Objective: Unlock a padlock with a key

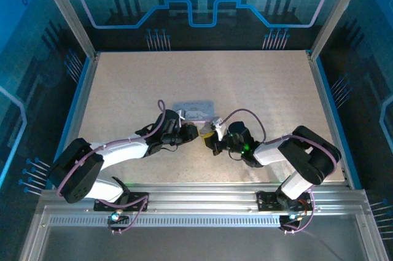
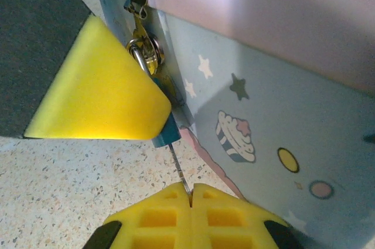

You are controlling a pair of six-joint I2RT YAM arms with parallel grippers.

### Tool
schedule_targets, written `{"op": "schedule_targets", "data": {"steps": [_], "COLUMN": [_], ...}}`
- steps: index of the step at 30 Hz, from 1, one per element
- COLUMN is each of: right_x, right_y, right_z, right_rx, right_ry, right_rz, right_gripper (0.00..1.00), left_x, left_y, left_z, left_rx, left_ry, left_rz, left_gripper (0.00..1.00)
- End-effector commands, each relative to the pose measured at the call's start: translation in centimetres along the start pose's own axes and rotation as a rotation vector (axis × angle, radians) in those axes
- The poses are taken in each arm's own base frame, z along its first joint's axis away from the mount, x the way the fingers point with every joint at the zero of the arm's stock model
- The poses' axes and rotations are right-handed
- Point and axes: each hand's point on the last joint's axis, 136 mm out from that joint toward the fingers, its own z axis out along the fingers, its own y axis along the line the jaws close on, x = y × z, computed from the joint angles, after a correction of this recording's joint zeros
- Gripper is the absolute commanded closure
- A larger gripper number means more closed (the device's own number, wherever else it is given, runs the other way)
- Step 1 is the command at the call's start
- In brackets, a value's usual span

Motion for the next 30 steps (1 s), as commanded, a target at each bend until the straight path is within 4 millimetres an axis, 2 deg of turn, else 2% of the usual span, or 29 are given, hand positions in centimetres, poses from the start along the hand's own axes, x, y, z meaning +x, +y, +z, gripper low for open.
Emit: {"op": "schedule_targets", "data": {"steps": [1,19,30], "right_x": [-4.0,-5.1,-5.3], "right_y": [0.2,-1.2,-1.1], "right_z": [0.4,0.6,0.5], "right_rx": [-0.037,-0.068,-0.080], "right_ry": [-0.117,-0.116,-0.115], "right_rz": [-0.051,-0.041,-0.044], "right_gripper": [0.97,0.97,0.97], "left_x": [-0.6,-0.3,0.1], "left_y": [-4.1,-3.6,-3.0], "left_z": [-0.9,-0.7,-0.2], "left_rx": [0.122,0.100,0.091], "left_ry": [0.004,0.024,0.038], "left_rz": [0.048,0.061,0.054], "left_gripper": [0.74,0.75,0.75]}}
